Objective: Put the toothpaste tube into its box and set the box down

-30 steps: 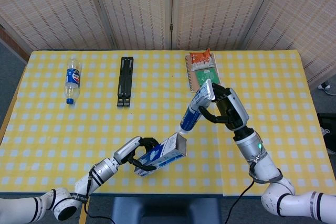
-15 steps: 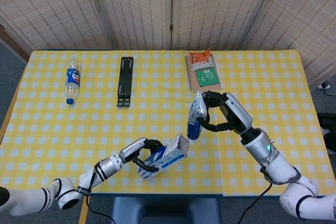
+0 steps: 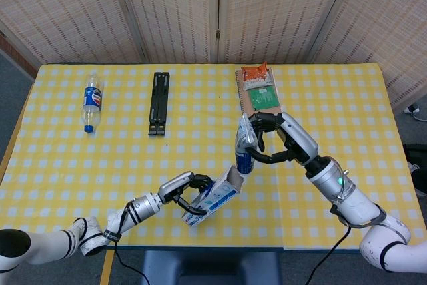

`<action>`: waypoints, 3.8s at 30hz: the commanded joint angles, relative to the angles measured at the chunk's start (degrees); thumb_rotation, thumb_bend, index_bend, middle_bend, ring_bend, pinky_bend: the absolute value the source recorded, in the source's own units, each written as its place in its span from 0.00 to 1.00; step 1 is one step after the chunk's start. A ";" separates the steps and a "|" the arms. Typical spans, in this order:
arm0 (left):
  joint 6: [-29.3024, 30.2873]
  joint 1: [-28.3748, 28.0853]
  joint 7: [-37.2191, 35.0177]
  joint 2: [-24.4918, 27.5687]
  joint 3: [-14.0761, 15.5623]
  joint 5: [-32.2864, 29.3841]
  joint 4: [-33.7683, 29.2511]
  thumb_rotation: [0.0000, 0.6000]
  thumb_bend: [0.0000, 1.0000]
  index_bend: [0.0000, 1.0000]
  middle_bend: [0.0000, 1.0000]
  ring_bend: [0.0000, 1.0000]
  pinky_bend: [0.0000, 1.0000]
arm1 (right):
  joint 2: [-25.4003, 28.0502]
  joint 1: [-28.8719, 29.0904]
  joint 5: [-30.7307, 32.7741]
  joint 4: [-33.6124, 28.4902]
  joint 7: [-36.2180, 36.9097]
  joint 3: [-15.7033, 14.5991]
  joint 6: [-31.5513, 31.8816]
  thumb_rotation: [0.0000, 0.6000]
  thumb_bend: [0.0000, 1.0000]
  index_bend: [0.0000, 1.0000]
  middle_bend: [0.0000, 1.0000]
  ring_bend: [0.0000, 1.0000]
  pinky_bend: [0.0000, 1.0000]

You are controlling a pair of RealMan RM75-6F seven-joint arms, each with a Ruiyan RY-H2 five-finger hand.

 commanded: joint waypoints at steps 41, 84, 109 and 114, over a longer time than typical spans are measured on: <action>5.95 0.30 -5.33 0.81 2.03 -1.93 0.89 1.00 0.47 0.53 0.60 0.56 0.60 | -8.02 2.53 -2.91 4.90 5.32 -1.74 7.34 1.00 0.39 0.50 0.33 0.35 0.53; 6.74 0.37 -7.52 1.28 2.88 -1.56 3.09 1.00 0.47 0.53 0.60 0.56 0.60 | -7.25 2.39 -0.15 3.11 13.53 -1.62 5.65 1.00 0.39 0.48 0.32 0.34 0.51; 6.89 0.25 -7.21 1.14 2.53 -2.19 3.45 1.00 0.47 0.53 0.60 0.56 0.60 | -6.55 3.24 0.58 3.53 12.46 -2.48 2.86 1.00 0.39 0.43 0.27 0.32 0.51; 7.19 0.36 -6.94 1.51 2.44 -2.16 3.08 1.00 0.47 0.53 0.60 0.56 0.60 | -5.43 4.01 0.11 3.38 12.32 -3.22 0.34 1.00 0.39 0.14 0.06 0.19 0.38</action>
